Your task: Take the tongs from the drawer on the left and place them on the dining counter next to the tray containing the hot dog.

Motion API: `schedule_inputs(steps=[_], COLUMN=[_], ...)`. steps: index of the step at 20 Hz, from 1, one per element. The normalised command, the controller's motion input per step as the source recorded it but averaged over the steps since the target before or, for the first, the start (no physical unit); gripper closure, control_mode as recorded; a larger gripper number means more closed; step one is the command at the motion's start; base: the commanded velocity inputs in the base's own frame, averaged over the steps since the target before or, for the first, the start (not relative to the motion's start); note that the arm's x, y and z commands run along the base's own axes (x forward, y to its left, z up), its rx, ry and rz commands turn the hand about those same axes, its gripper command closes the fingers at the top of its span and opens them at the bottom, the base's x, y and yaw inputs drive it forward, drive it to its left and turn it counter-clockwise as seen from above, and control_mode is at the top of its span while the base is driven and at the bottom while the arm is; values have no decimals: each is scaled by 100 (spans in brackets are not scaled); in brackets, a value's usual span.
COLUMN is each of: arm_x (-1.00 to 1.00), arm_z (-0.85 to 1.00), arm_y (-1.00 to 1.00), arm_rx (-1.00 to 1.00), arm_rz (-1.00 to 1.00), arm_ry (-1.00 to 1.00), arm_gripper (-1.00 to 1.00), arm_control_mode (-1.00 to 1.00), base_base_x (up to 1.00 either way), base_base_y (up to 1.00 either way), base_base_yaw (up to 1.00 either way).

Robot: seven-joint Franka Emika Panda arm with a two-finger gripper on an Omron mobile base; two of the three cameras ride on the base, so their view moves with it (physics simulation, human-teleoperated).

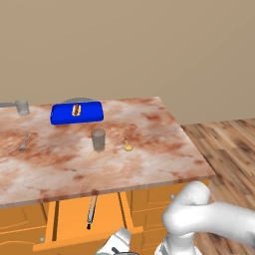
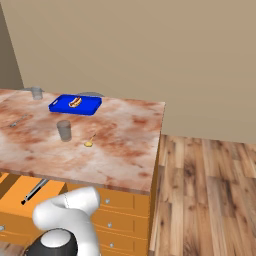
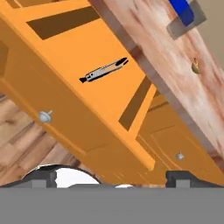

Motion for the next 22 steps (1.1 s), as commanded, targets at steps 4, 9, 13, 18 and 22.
schedule_inputs(steps=[4, 9, 13, 18, 22], arm_x=[62, 67, 56, 59, 29], arm_z=[0, 0, -1, -17, -24], arm_y=[-3, 0, 3, 20, 35], arm_rx=[0, 0, 0, 4, 5], arm_rz=[1, 0, 2, 16, 25], arm_ry=[25, 18, 34, 47, 50], arm_gripper=[-100, -100, -100, -100, -100], arm_control_mode=[-100, -100, -100, -100, -100], base_base_x=[0, 0, 0, 0, 0], base_base_y=[0, 0, 0, 0, 0], base_base_yaw=[0, 0, 0, 0, 0])
